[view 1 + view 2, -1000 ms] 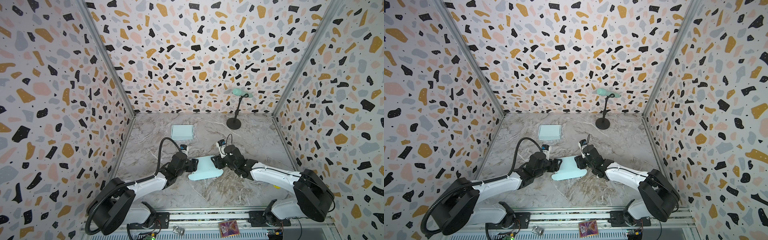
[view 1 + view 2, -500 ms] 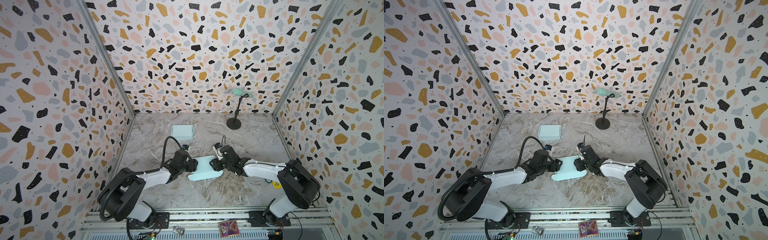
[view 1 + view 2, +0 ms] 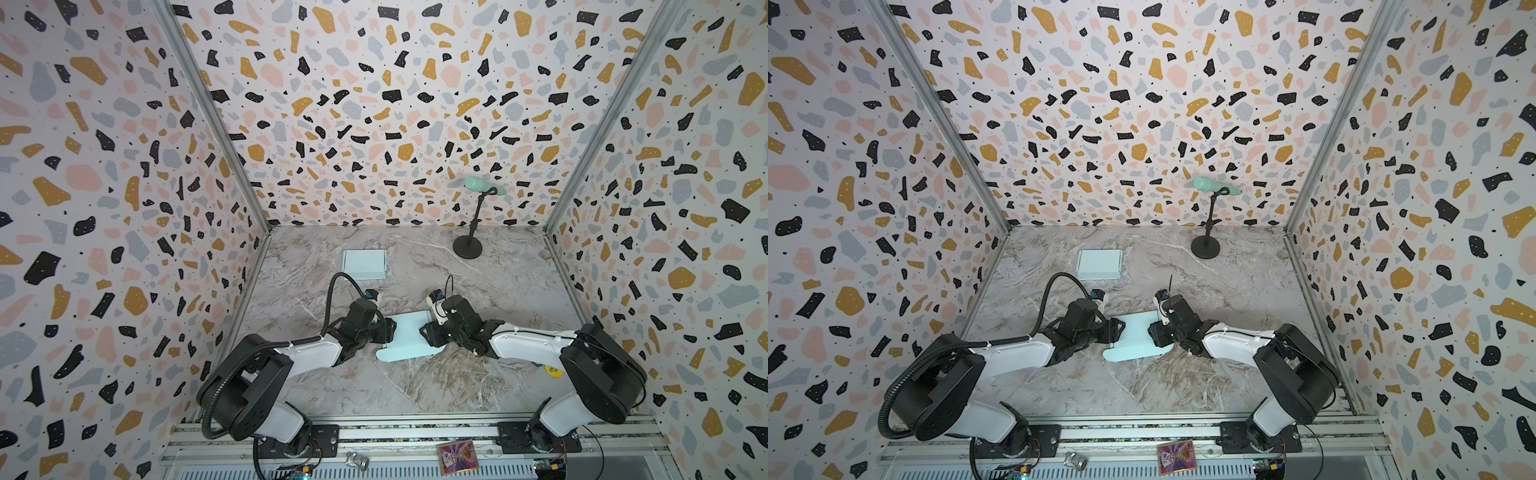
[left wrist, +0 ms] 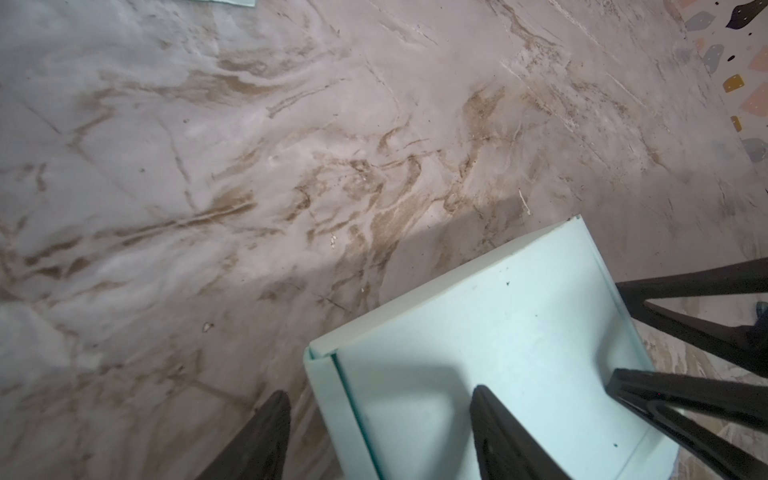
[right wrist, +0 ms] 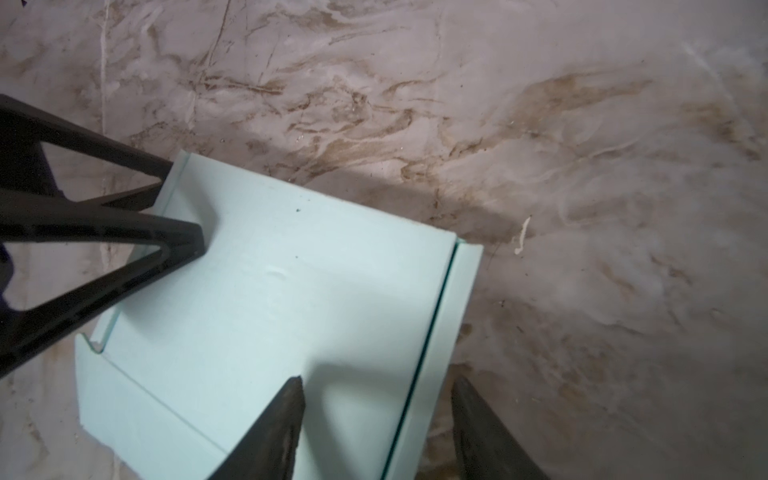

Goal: Fold the paper box

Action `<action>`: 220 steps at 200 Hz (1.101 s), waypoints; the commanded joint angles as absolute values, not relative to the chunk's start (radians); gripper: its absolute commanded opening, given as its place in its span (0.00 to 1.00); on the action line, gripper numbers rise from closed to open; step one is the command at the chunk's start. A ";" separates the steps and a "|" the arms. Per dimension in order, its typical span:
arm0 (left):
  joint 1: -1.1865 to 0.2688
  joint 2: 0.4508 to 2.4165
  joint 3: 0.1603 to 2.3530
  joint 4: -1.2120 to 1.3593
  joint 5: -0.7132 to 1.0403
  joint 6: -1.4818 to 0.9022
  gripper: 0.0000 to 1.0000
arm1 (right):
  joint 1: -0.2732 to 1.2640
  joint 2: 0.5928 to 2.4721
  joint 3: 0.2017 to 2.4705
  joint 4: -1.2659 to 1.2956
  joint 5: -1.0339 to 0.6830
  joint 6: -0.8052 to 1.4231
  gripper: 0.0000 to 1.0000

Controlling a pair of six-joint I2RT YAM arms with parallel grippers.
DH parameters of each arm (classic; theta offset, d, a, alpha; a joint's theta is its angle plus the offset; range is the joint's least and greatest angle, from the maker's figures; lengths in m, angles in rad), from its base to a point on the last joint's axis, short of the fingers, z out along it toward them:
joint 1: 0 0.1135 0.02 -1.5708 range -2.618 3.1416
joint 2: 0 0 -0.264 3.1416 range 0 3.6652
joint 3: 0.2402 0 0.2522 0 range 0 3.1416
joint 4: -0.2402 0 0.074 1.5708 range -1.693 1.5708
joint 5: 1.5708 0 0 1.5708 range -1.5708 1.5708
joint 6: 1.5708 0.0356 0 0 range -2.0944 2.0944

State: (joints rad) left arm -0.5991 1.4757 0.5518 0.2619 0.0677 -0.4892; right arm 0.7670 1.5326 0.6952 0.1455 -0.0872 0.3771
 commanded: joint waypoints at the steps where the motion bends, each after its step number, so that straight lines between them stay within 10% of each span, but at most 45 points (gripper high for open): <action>1: -0.592 1.485 0.538 0.204 0.054 -0.473 0.70 | 0.791 1.497 0.678 0.107 -0.096 0.401 0.58; 220: -0.597 1.076 0.586 -0.184 0.079 -0.519 0.76 | 0.838 1.250 0.714 -0.171 -0.089 0.497 0.58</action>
